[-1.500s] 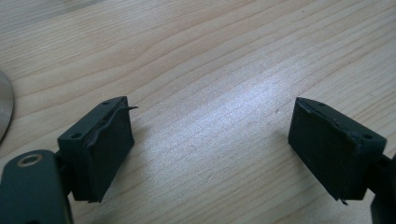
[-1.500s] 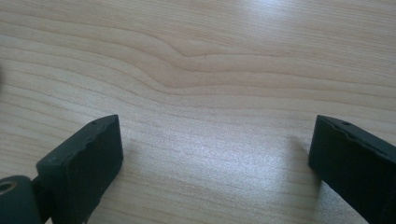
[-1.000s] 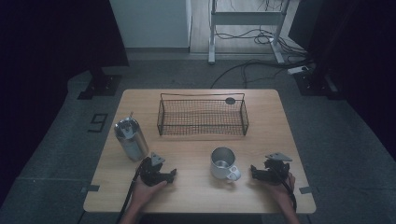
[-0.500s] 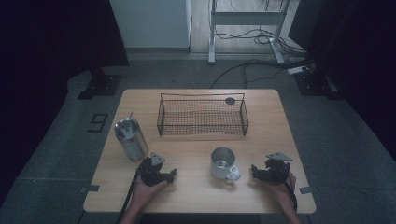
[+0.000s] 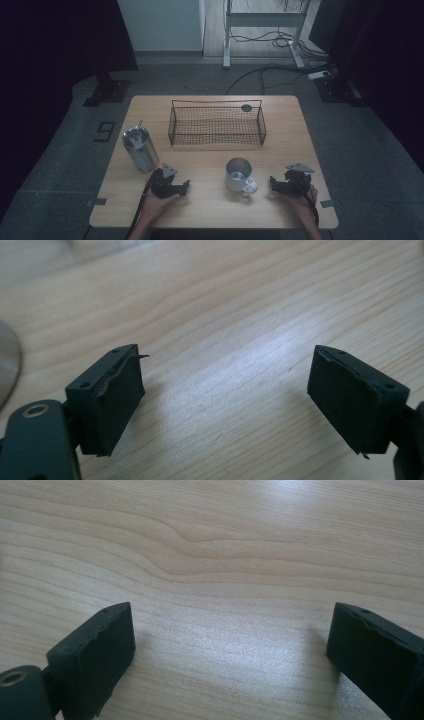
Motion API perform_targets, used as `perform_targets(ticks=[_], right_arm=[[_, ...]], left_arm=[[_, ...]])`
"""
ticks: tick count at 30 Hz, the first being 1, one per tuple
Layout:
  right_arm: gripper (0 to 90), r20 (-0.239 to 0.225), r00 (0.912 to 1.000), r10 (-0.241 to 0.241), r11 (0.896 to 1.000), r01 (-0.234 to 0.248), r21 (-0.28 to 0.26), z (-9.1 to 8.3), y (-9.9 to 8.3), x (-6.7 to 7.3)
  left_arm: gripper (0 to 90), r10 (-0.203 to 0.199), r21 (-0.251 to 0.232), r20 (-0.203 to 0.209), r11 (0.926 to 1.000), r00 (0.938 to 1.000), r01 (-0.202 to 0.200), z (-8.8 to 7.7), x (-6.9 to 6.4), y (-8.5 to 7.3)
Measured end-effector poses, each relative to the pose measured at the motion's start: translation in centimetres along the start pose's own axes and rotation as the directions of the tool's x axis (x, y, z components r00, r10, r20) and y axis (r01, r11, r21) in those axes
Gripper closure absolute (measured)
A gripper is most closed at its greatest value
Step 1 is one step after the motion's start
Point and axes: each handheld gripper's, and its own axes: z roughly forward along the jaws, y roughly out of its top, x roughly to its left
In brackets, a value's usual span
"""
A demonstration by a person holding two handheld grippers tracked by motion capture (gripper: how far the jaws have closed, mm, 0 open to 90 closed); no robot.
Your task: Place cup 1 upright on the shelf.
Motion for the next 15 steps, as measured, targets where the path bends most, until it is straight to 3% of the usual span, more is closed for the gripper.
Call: perform_targets(ticks=[9, 15], right_arm=[[5.4, 0.0, 1.0, -0.001, 1.0, 0.001, -0.001, 0.0, 0.0, 0.0], [5.4, 0.0, 1.0, -0.001, 1.0, 0.001, -0.001, 0.0, 0.0, -0.1]], left_arm=[[15.3, -0.028, -0.066, 0.006, 0.9974, 0.9996, 0.029, -2.6, 0.7, 0.4], [15.1, -0.035, -0.076, 0.014, 0.9965, 0.9993, 0.036, -3.2, 1.0, 0.5]])
